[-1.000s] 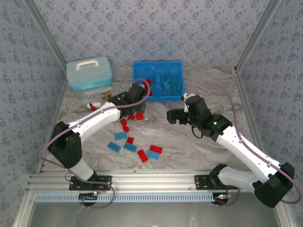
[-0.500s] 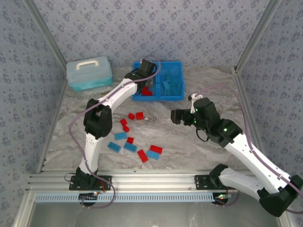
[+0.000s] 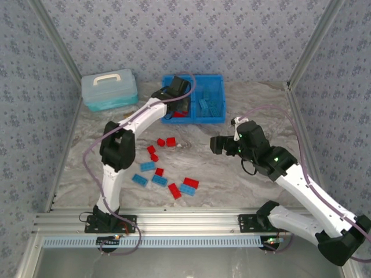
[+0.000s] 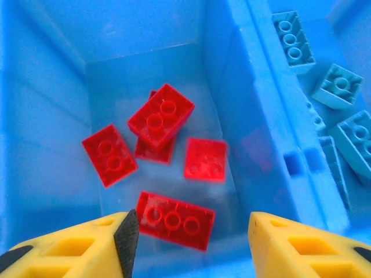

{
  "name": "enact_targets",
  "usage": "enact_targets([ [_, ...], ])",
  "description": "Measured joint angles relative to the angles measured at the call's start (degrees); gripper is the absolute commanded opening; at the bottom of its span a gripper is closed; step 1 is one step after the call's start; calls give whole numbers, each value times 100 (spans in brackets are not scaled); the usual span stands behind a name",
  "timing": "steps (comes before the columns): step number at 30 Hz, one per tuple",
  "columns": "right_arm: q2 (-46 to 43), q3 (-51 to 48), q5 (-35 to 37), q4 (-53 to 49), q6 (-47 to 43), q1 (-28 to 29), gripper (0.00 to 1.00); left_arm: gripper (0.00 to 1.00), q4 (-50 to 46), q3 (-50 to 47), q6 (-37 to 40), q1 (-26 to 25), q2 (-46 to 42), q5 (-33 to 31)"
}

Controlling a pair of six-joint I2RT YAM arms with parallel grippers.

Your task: Sort the legos into containers by color

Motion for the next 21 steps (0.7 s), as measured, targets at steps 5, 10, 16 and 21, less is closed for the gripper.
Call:
enact_targets([
  [5,787,195,-66,26,-66,363,100,65,271,-1652,-15,0,-2081,133],
  [10,2135,688,-190,330,-179,872,100,77,481,-3252,-59,0,-4651,133],
  [16,4186,1729,-345,769,-328,1027,100,89,-79,-4819,-92,0,-6863,-101],
  [21,5630,2538,-494,1038,-389,1027,100,98,-822,-5624,-260,0,-8021,-339],
])
